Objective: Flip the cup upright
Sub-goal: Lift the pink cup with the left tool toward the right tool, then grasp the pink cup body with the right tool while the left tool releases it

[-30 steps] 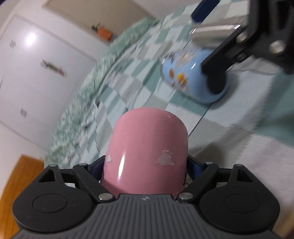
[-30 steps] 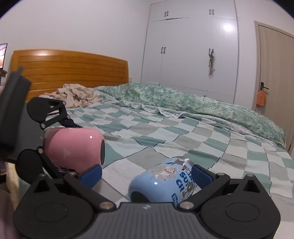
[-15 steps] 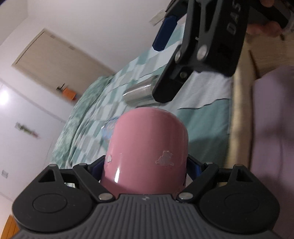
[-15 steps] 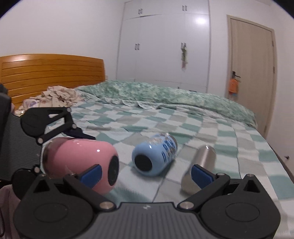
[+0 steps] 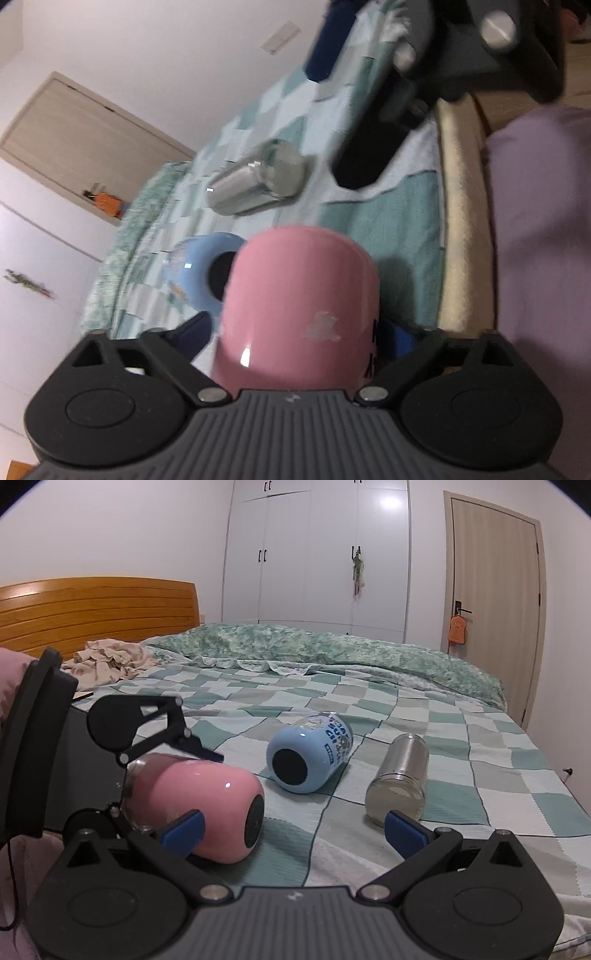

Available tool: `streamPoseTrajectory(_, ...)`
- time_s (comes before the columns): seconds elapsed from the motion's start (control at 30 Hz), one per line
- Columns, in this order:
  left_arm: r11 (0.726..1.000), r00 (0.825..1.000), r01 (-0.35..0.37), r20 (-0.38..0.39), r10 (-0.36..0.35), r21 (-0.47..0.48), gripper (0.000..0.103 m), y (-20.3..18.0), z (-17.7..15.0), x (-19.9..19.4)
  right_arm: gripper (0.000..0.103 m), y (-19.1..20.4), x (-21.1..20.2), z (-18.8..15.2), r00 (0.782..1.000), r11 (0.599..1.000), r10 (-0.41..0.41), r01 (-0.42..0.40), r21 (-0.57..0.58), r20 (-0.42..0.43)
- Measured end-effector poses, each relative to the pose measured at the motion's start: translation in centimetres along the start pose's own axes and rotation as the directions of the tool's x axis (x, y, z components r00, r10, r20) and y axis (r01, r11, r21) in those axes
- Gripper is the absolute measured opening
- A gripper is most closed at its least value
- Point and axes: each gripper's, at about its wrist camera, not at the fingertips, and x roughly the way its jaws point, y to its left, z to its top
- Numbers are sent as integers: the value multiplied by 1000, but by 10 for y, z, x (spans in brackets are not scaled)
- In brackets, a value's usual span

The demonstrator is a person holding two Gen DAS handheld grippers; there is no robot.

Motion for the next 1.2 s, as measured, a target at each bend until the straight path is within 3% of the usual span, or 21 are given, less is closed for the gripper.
streamPoseTrajectory(0.13, 997, 1000, 25, 3, -25, -75, 103, 10, -4, -14, 103, 2, 0, 4, 1000, 1000, 13, -13, -14, -3)
streamPoseTrajectory(0.27, 988, 1000, -13, 3, 14, -153, 103, 19, -15, -35, 103, 6, -1, 10, 1000, 999, 24, -24, -40, -4)
streamPoseTrajectory(0.4, 940, 1000, -26, -13, 23, -340, 103, 35, -32, -62, 103, 16, 2, 18, 999, 993, 43, -46, -106, -31)
streamPoseTrajectory(0.47, 897, 999, -39, -28, 30, -440, 103, 43, -42, -75, 103, 23, 6, 22, 997, 984, 59, -67, -164, -54)
streamPoseTrajectory(0.6, 774, 995, -102, -80, 67, -625, 103, 52, -65, -99, 103, 44, 20, 36, 988, 933, 86, -125, -339, -127)
streamPoseTrajectory(0.73, 611, 982, -190, -151, 115, -769, 103, 51, -90, -114, 103, 68, 39, 49, 979, 856, 91, -171, -488, -183)
streamPoseTrajectory(0.83, 535, 974, -227, -179, 140, -814, 103, 47, -108, -126, 103, 88, 59, 57, 958, 755, 97, -248, -607, -271)
streamPoseTrajectory(0.9, 517, 970, -243, -196, 144, -821, 103, 47, -113, -128, 103, 100, 72, 59, 942, 685, 82, -291, -668, -327)
streamPoseTrajectory(0.97, 518, 967, -256, -208, 149, -816, 103, 46, -115, -127, 103, 109, 86, 63, 921, 636, 69, -336, -695, -382)
streamPoseTrajectory(1.13, 519, 966, -256, -201, 161, -815, 103, 48, -118, -121, 103, 125, 120, 68, 833, 545, 44, -483, -685, -551)
streamPoseTrajectory(1.2, 514, 965, -261, -200, 171, -817, 103, 49, -119, -122, 93, 130, 136, 67, 800, 524, 10, -515, -678, -600)
